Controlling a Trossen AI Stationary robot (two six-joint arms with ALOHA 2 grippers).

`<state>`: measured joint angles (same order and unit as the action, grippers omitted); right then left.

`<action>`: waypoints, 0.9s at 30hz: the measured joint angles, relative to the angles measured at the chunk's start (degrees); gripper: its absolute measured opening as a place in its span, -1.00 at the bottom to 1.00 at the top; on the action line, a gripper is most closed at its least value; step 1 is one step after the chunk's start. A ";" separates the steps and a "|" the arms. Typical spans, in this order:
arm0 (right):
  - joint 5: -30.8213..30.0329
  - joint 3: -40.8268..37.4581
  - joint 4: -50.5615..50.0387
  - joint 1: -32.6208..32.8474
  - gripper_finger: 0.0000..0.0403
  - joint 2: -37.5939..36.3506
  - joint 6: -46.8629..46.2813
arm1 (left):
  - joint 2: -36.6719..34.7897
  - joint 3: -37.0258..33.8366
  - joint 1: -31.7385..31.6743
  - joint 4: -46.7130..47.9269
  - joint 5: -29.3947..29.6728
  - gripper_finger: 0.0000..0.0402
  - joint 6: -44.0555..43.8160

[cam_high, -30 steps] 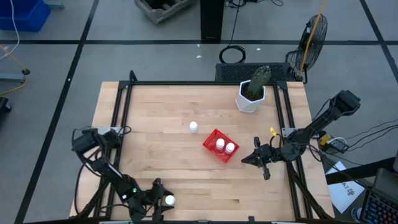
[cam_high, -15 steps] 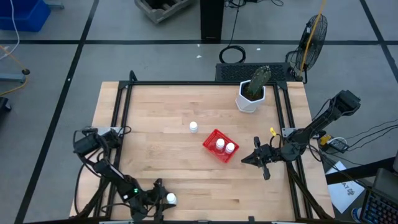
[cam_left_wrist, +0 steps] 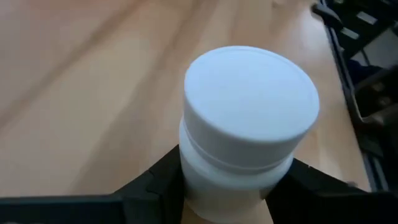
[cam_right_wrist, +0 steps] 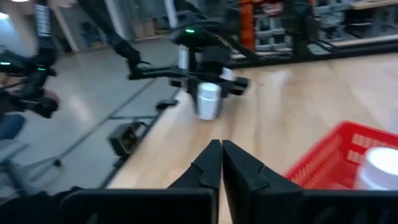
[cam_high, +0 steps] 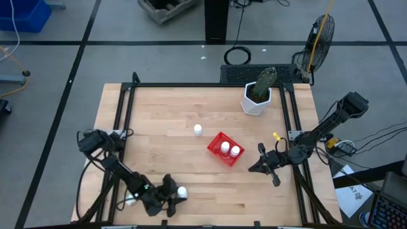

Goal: Pick and place pill bottles into a basket
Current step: Put the white pill bottle into the red bin

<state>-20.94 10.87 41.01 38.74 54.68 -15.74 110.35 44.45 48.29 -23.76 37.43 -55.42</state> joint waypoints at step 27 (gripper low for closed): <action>6.25 17.86 0.71 -10.56 0.36 15.64 10.06 | -9.13 18.66 -22.52 14.34 -15.43 -0.15 37.88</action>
<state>-14.69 28.74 41.72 28.19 70.31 -5.67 101.22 63.10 25.78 -9.41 22.00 -17.53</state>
